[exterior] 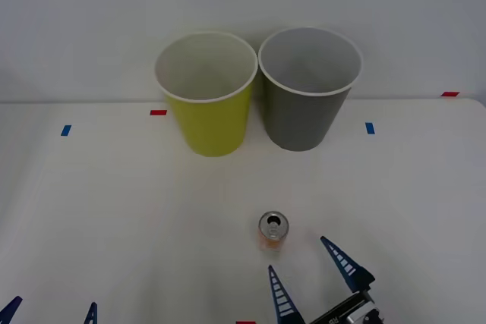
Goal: Put cans in the gray bin and PET bottles in the light green bin.
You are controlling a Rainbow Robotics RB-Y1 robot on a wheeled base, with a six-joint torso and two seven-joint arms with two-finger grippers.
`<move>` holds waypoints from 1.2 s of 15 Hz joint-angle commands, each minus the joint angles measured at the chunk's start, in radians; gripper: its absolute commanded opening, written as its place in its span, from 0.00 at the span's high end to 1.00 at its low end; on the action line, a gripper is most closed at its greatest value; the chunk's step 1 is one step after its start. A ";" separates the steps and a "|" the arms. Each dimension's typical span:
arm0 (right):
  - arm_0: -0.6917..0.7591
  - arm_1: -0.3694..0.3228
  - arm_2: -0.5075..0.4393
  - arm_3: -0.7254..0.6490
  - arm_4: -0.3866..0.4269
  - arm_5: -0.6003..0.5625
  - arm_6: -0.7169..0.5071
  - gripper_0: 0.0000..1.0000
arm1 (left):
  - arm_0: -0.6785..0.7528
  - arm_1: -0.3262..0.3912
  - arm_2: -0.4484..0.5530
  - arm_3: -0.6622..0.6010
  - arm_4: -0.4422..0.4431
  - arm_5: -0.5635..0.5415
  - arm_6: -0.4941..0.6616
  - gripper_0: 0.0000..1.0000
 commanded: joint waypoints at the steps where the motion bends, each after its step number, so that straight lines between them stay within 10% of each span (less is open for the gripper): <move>1: -0.061 0.016 0.012 0.011 -0.007 0.048 0.005 0.00 | 0.000 0.000 0.000 0.000 0.000 0.000 0.000 0.00; 18: -0.172 0.083 -0.020 0.011 -0.063 0.200 0.033 0.00 | 0.000 0.000 0.000 0.000 0.000 0.000 0.000 0.00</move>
